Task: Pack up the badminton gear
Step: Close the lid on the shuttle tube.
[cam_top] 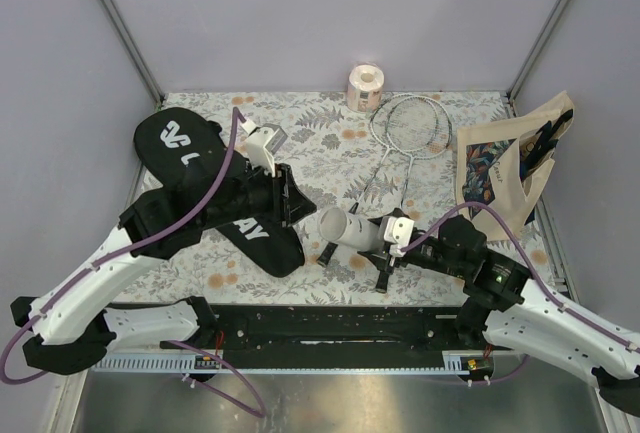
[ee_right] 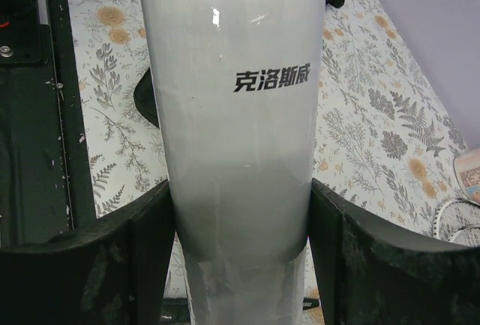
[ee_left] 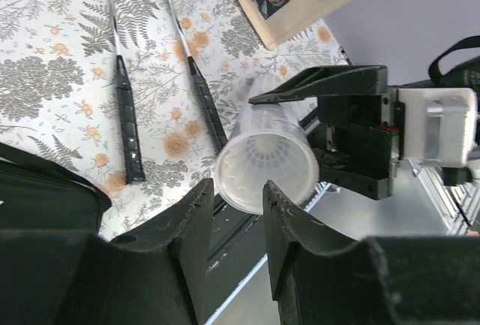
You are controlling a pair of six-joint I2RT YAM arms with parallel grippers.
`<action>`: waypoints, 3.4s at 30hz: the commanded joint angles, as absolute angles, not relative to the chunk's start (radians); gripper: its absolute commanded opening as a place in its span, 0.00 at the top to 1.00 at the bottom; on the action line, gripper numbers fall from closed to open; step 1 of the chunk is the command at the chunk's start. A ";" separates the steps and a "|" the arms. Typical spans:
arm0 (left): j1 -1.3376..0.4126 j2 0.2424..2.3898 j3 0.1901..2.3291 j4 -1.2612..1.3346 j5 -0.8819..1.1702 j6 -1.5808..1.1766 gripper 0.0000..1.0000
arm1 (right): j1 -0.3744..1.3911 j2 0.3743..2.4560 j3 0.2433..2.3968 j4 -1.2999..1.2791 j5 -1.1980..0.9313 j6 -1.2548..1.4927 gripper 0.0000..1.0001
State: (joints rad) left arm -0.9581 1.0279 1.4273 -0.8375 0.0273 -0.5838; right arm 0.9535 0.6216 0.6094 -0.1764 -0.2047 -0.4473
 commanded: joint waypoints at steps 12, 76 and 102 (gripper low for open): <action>-0.917 1.101 1.417 -0.764 0.104 -0.488 0.64 | 0.957 0.591 0.635 -0.097 -0.244 -0.426 0.62; -0.904 1.057 1.319 -0.690 0.178 -0.589 1.00 | 0.957 0.624 0.634 -0.109 -0.225 -0.417 0.62; -0.911 1.115 1.318 -0.752 0.032 -0.546 0.97 | 0.957 0.675 0.673 -0.164 -0.190 -0.391 0.62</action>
State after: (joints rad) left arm -0.9020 1.1004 1.2934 -0.7757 0.0566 -0.5568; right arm 0.9554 0.6693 0.6304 -0.1711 -0.2180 -0.4240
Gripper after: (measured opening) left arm 0.027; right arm 0.717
